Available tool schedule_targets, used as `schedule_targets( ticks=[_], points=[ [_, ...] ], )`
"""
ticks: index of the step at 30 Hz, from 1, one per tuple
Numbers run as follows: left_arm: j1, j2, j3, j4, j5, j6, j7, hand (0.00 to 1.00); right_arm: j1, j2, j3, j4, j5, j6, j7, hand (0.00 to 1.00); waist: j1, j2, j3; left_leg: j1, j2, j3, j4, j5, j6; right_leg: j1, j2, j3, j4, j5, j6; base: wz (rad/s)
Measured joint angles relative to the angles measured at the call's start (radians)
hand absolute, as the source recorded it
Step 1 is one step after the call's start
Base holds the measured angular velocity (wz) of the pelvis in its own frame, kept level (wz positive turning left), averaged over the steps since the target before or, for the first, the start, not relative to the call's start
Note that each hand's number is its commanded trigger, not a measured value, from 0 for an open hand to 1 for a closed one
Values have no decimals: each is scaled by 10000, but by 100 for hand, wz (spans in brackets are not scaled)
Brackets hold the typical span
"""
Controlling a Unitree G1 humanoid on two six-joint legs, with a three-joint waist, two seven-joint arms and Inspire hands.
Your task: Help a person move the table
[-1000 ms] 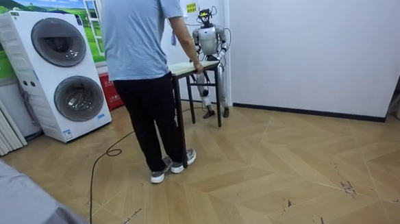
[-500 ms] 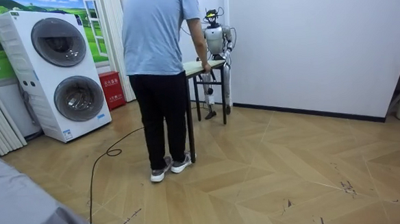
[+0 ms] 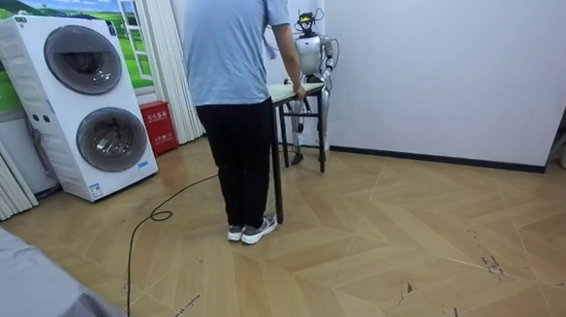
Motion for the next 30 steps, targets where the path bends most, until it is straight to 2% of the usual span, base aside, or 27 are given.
schedule_targets(
  ticks=[4, 9, 16, 22, 26, 28, 30],
  points=[
    [26, 58, 6, -13, 2, -4, 0, 100, 13, -23, 110, 8, 90, -75, 0, 100, 110, -56, 12, 208, 159, 3, -316, 109, -161, 216, 242, 68, -395, 121, -141, -7],
    [122, 81, -12, -191, 2, -20, 0, 100, 7, -67, 134, 1, 135, -99, 7, 100, 118, -93, 1, 313, 265, -18, -581, 201, -318, 435, 440, -152, -809, 197, -257, 3],
    [305, 222, 46, -372, -55, -91, -9, 100, -16, -84, 389, -12, 135, -228, 85, 100, 138, -91, 0, 324, 398, -255, -571, 239, -379, 563, 509, -411, -879, 196, -257, 12],
    [385, 201, 70, -370, -127, -91, -8, 100, -99, -244, 668, -4, 31, -558, 191, 100, 470, -112, 6, 283, 416, -401, -575, 240, -383, 684, 505, -521, -1142, 196, -258, 6],
    [593, 204, 81, -433, -121, -94, -43, 100, -77, -324, 703, 92, -70, -551, 431, 100, 619, -109, 7, 224, 422, -654, -580, 260, -414, 738, 484, -740, -1163, 195, -257, 17],
    [623, 196, 57, -495, -121, -92, -43, 100, -78, -391, 720, 91, -165, -620, 564, 100, 654, -97, 4, 51, 413, -949, -502, 273, -428, 755, 436, -937, -1177, 194, -257, 39],
    [697, 207, 13, -668, -105, -92, -178, 100, -77, -397, 684, 104, -188, -717, 721, 100, 623, -96, 5, -303, 393, -1301, -303, 283, -446, 751, 380, -1311, -1176, 194, -257, 61]
  ],
)
